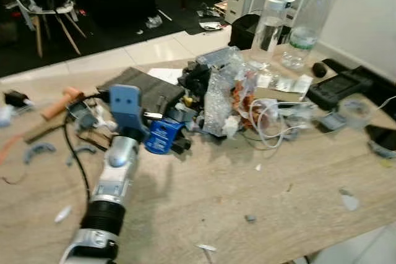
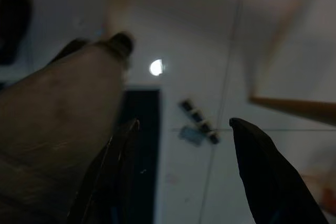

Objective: Picking trash to rubbish bin

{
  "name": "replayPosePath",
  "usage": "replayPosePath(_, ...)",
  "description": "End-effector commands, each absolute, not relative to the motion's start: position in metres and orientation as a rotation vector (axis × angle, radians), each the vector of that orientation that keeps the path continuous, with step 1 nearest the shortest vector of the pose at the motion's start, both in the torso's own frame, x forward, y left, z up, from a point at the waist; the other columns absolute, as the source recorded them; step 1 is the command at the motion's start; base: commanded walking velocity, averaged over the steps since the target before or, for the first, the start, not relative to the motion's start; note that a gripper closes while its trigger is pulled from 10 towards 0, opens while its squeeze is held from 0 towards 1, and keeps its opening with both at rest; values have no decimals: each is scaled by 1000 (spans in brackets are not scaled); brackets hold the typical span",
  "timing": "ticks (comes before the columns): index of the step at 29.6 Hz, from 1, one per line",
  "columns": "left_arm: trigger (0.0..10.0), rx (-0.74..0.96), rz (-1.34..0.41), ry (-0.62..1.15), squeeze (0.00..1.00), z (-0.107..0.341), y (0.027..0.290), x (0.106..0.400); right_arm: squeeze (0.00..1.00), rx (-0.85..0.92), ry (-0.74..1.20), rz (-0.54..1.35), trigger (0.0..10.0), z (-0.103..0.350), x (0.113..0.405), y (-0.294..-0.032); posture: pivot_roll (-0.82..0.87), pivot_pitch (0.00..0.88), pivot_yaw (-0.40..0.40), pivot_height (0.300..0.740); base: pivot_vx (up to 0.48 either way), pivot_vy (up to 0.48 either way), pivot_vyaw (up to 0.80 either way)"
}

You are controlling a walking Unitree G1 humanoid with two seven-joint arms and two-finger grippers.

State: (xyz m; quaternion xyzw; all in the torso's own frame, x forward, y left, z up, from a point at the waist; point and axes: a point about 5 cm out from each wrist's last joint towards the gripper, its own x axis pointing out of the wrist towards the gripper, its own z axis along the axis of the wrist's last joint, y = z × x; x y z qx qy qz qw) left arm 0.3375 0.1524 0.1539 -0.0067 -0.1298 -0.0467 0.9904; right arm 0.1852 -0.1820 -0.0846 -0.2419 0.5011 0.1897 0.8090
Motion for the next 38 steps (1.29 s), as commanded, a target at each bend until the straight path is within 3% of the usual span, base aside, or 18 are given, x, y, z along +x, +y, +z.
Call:
replayPosePath(1, 10000, -5, -71, -286, 0, 157, 157, 335, 0, -534, 1065, 412, 10000, -82, 190, -184, 48, 30, -76, 740, 0, 0, 0)
replayPosePath(10, 10000, -7, -30, -307, 0, 158, 159, 328, 0, -531, 1028, 426, 10000, -74, 206, -181, 55, 20, -85, 740, 0, 0, 0)
replayPosePath(15, 10000, 25, -69, -314, 0, 166, 157, 337, 0, -474, 1030, 370, 10000, -73, 207, -182, 32, 0, -39, 740, 0, 0, 0)
replayPosePath(24, 10000, 151, -148, -328, 0, 177, 161, 341, 0, -384, 991, 227, 10000, -69, 214, -187, -14, 44, 5, 740, 0, 0, 0)
replayPosePath(31, 10000, 167, -166, -311, 0, 169, 155, 335, 0, -426, 1105, 141, 10000, -82, 184, -213, -12, 66, 1, 740, 0, 0, 0)
replayPosePath(35, 10000, 184, -190, -288, 0, 163, 150, 334, 0, -450, 1275, 134, 10000, -96, 143, -226, -29, 72, 16, 740, 0, 0, 0)
replayPosePath(38, 10000, 206, -193, -292, 0, 164, 147, 336, 0, -436, 1288, 110, 10000, -97, 138, -228, -39, 68, 22, 740, 0, 0, 0)
